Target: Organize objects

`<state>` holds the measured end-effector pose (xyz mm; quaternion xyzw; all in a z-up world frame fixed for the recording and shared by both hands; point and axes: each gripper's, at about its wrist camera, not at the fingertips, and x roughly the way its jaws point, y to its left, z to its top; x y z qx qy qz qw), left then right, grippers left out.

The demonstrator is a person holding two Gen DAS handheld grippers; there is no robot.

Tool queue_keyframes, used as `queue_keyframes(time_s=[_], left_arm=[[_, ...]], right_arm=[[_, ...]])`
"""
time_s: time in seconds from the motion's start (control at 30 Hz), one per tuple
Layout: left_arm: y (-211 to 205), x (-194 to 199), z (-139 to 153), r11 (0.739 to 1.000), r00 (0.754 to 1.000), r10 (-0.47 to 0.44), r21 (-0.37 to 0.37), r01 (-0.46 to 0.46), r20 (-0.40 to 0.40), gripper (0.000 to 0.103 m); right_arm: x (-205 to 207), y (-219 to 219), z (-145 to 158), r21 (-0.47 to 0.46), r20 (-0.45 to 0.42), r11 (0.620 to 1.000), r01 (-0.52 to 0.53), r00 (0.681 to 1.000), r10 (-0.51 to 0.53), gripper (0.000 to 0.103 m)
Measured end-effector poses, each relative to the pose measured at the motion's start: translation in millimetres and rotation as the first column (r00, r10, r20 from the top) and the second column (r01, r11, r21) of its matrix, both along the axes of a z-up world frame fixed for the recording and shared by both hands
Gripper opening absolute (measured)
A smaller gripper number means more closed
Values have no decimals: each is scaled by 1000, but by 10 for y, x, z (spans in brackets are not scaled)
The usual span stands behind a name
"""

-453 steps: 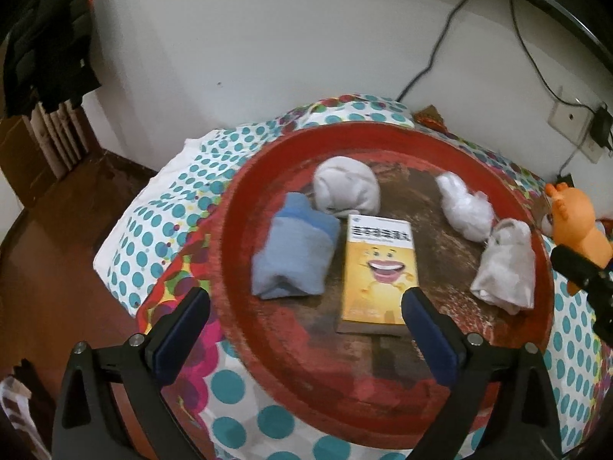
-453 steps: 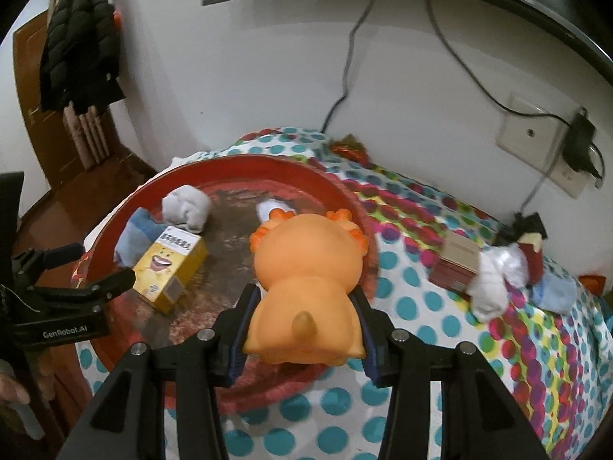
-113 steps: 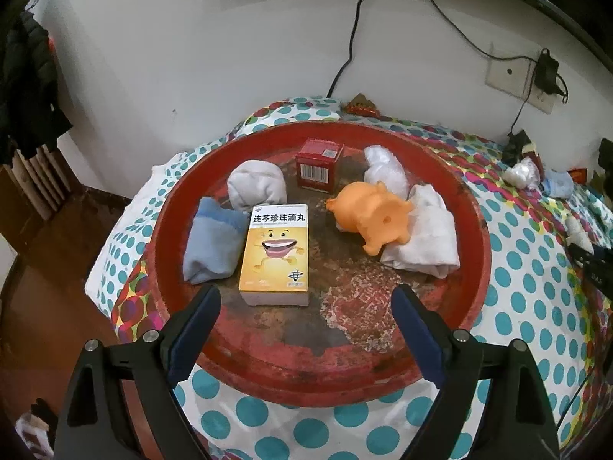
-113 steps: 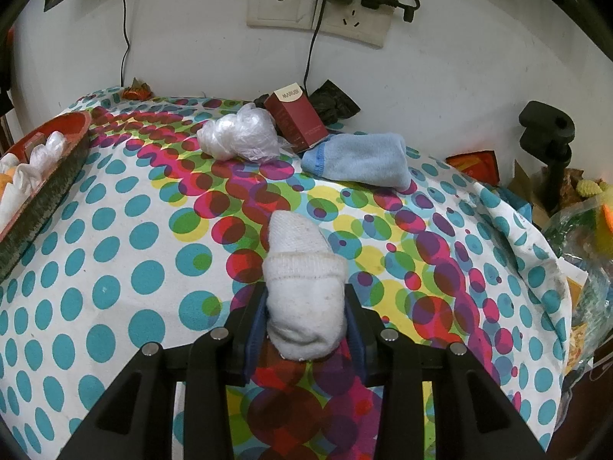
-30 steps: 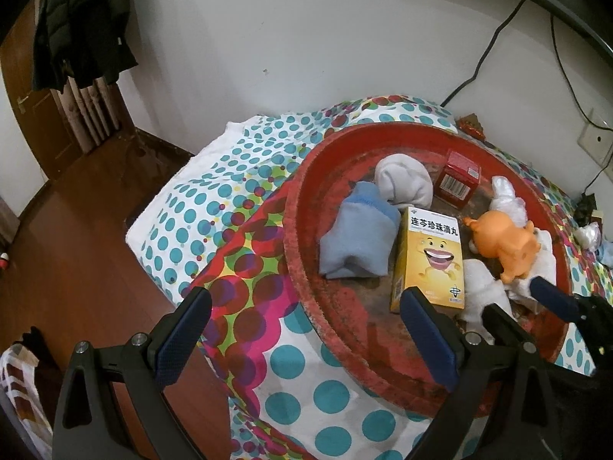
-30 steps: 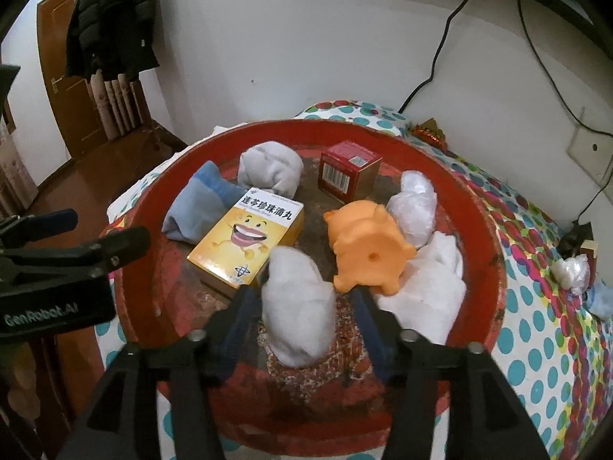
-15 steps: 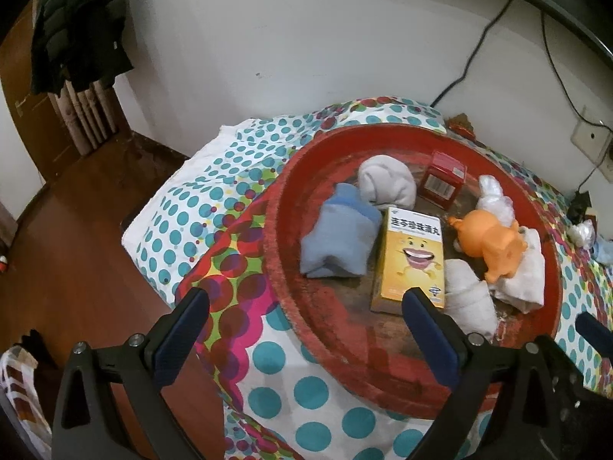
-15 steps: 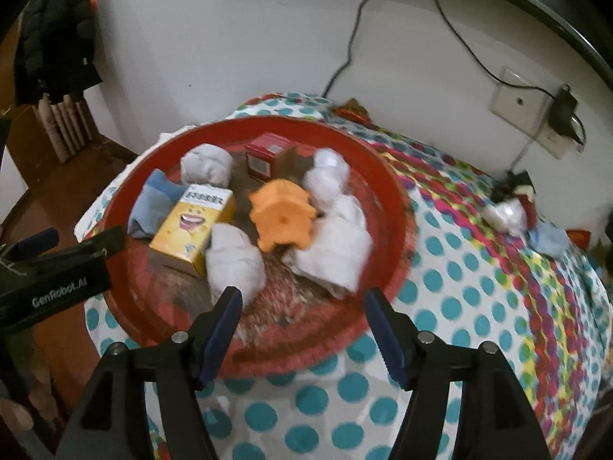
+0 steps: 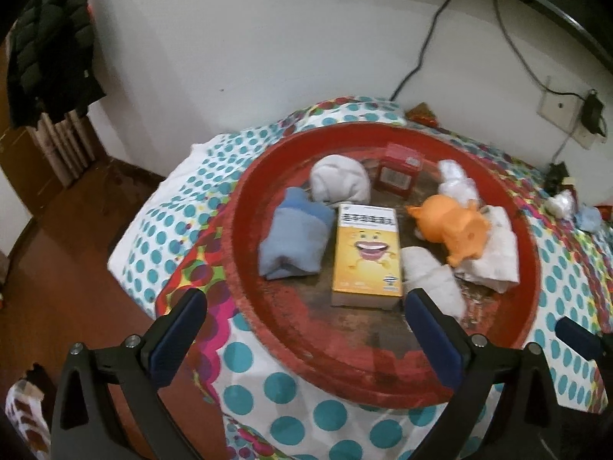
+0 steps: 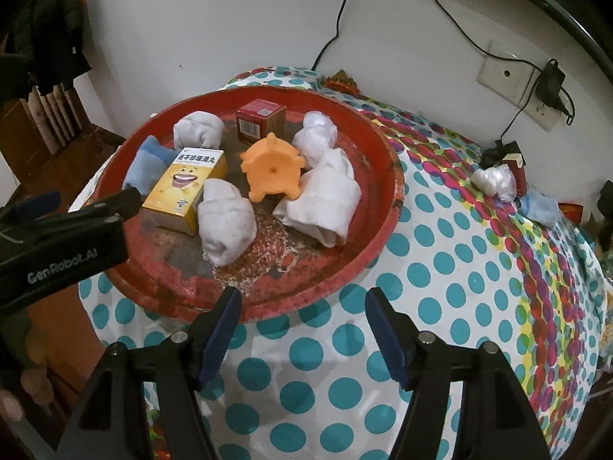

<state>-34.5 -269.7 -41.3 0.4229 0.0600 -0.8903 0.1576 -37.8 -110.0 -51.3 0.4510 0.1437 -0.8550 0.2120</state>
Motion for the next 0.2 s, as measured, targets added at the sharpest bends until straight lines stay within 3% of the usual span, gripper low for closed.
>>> queue_keyframes(time_s=[0.2], left_arm=[[98, -32, -7, 999, 1000, -18, -47, 19, 18, 103]], right_arm=[[-23, 8, -10, 10, 3, 1000, 8, 1000, -8, 69]])
